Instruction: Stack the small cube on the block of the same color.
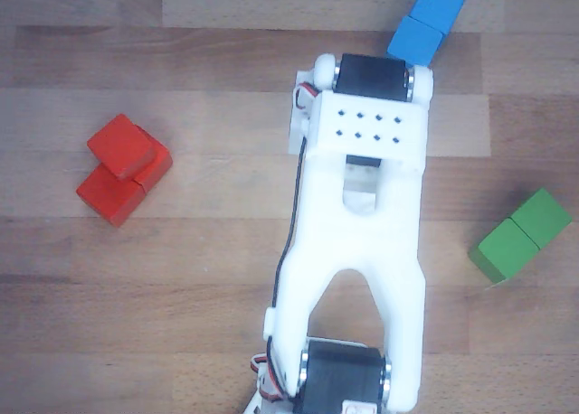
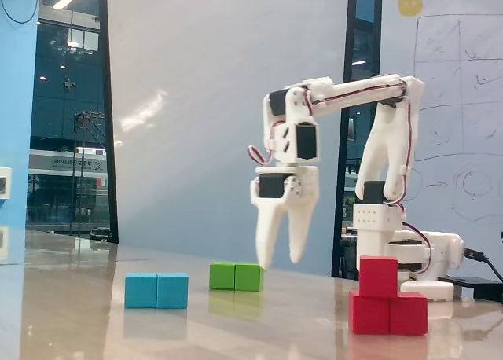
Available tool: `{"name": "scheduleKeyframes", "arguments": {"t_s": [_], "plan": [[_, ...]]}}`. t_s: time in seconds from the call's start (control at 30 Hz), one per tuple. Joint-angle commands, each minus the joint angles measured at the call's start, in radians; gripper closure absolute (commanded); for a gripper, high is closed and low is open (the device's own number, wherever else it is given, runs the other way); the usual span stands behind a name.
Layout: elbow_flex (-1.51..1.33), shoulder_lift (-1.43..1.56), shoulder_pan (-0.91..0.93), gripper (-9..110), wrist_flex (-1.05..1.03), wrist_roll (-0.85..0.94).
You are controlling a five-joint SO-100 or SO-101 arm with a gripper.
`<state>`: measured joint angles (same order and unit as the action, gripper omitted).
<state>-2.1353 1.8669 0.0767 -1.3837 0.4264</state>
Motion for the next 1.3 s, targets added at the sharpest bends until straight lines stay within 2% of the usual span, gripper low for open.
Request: {"name": "scheduleKeyframes", "arguments": {"t_s": [0.0,0.13,0.33,0.47,0.7,1.27], "plan": [[-0.072,0.155,0.0,88,0.026,-0.002],[-0.204,0.276,0.0,103,0.156,-0.002],[-0.485,0.5,0.0,99,0.33,-0.009],[-0.629,0.71,0.002,102,0.393,-0.104],[-0.758,0.969,-0.002,101,0.394,-0.281],[-0.884,1.433,0.0,101,0.138,-0.299]]}}
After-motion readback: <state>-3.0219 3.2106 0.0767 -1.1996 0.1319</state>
